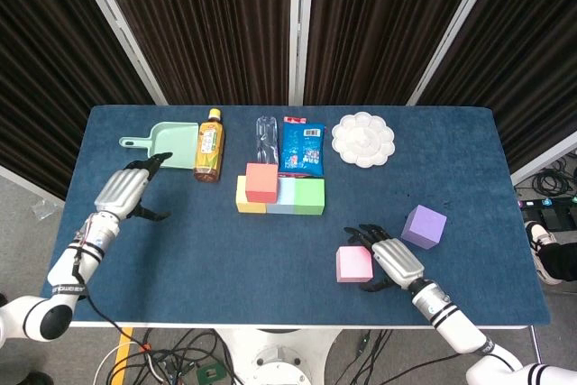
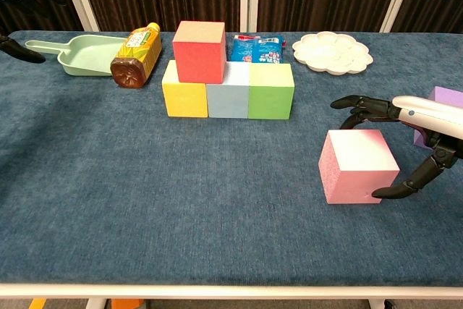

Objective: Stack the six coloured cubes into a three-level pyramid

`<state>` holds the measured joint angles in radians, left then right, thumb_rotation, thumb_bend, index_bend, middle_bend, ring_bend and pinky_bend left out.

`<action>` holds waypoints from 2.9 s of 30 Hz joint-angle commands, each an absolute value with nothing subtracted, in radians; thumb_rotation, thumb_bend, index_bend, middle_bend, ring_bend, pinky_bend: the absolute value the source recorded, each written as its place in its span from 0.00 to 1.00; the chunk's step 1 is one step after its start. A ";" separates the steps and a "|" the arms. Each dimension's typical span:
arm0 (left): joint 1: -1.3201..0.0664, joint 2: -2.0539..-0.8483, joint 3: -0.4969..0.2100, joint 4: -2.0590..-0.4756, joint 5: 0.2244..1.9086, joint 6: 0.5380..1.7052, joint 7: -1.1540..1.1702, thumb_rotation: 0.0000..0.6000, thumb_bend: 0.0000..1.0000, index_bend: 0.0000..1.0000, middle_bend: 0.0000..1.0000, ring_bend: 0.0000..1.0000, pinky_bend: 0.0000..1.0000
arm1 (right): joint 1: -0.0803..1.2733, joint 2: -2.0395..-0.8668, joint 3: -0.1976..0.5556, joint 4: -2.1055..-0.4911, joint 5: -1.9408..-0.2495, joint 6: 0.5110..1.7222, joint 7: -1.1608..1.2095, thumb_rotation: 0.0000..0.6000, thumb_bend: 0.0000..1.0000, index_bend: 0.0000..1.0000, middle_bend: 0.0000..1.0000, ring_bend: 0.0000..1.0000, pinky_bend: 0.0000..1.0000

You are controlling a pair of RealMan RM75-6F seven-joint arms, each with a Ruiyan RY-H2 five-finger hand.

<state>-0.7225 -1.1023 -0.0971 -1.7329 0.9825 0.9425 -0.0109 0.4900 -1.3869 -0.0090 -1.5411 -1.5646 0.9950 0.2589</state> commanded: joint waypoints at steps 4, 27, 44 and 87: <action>-0.709 -1.093 -0.104 -1.738 0.996 0.929 -0.013 1.00 0.12 0.00 0.07 0.15 0.14 | 0.538 -1.339 -0.031 -1.520 -1.667 1.008 0.311 1.00 0.06 0.00 0.16 0.00 0.00; -0.682 -1.088 -0.142 -1.736 1.000 0.895 -0.023 1.00 0.11 0.00 0.07 0.13 0.14 | 0.562 -1.351 -0.029 -1.490 -1.669 1.067 0.278 1.00 0.15 0.05 0.39 0.04 0.00; -0.649 -1.083 -0.165 -1.731 1.024 0.914 -0.052 1.00 0.11 0.00 0.07 0.13 0.14 | 0.719 -1.168 0.227 -1.709 -1.302 0.883 0.177 1.00 0.15 0.07 0.38 0.05 0.00; -0.621 -1.080 -0.179 -1.705 0.994 0.884 -0.049 1.00 0.11 0.00 0.07 0.13 0.14 | 1.074 -1.391 0.258 -1.285 -1.318 0.525 0.325 1.00 0.12 0.01 0.33 0.00 0.00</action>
